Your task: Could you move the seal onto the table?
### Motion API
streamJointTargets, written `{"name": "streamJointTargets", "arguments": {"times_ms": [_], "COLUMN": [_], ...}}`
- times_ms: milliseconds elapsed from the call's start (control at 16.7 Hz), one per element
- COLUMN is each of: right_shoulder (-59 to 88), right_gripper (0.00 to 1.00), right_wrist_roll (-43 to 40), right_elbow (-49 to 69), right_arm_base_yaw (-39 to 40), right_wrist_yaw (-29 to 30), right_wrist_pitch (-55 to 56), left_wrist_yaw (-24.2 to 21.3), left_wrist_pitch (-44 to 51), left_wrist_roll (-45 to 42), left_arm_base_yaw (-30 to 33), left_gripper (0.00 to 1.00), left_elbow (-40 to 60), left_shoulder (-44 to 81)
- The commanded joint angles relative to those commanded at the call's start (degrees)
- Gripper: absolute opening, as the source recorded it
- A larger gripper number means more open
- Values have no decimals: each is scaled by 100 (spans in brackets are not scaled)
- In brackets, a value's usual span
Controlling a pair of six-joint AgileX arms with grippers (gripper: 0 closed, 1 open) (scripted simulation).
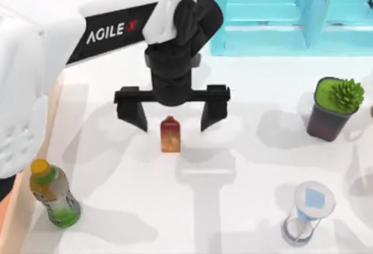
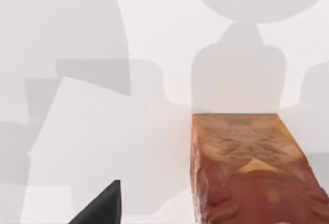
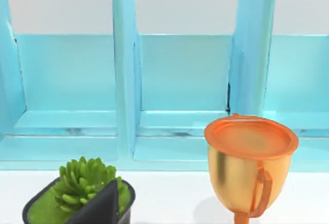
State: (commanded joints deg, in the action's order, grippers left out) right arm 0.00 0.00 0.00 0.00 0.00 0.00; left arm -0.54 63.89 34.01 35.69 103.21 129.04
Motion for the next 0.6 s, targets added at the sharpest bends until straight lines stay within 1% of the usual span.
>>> {"name": "streamJointTargets", "arguments": {"times_ms": [180, 420, 600], "right_shoulder": [0, 0, 0], "right_gripper": [100, 100, 100], "right_wrist_roll": [0, 0, 0], "right_elbow": [0, 0, 0], "right_arm_base_yaw": [0, 0, 0], "right_wrist_yaw": [0, 0, 0], "right_wrist_pitch": [0, 0, 0], "left_wrist_yaw": [-40, 23, 39], "left_wrist_pitch": [930, 2184, 2692], "left_wrist_roll": [11, 17, -1], "left_arm_base_yaw": [7, 5, -1], "left_gripper": [100, 100, 100], "left_elbow": [916, 2055, 2536], "left_shoulder": [-25, -73, -135]}}
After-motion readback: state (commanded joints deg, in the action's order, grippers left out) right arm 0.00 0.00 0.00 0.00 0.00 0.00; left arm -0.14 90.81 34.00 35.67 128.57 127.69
